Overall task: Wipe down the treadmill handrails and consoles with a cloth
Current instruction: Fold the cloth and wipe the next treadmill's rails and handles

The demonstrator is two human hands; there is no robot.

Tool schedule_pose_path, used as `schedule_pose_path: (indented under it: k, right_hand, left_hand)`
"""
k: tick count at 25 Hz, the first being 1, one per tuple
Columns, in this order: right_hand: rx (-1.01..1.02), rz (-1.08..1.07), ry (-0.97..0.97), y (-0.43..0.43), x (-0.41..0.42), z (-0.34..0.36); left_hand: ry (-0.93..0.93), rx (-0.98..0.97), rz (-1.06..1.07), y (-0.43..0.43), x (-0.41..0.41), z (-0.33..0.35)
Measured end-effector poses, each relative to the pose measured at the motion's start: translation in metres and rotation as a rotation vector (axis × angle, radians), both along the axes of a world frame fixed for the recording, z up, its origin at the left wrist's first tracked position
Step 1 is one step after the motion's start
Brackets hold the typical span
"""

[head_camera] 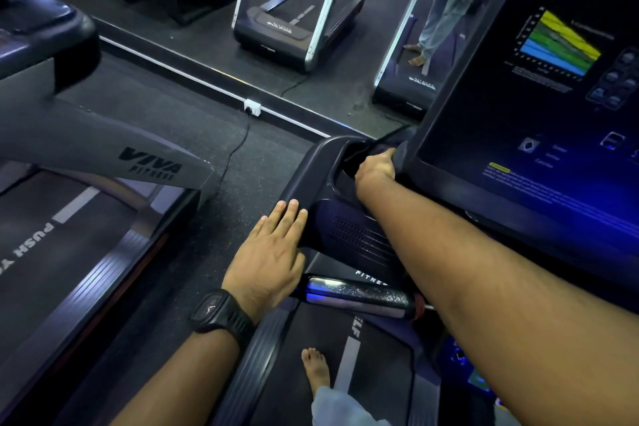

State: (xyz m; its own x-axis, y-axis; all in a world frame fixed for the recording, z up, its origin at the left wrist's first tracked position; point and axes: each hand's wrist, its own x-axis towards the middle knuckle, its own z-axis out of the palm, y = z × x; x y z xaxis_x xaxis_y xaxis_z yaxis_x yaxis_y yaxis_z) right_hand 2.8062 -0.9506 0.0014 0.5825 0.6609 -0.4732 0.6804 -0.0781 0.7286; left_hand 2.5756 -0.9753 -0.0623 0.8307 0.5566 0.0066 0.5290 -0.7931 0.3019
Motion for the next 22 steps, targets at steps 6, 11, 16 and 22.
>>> schedule_pose_path:
  k: [6,11,16,22]
  right_hand:
    - [0.568,-0.166,0.283,0.0,-0.024,0.015]
    - [1.212,-0.427,0.4,-0.011,-0.026,-0.006]
    - [1.084,-0.535,0.651,0.015,-0.019,-0.019]
    - [0.948,-0.478,0.706,0.001,-0.012,-0.014]
  left_hand:
    - [0.011,-0.014,0.007,0.001,0.001,0.001]
    - [0.016,-0.02,0.01,0.0,0.002,0.004]
    - [-0.006,-0.032,0.018,0.0,0.002,0.005]
    - [0.035,-0.037,0.018,-0.002,0.004,0.009]
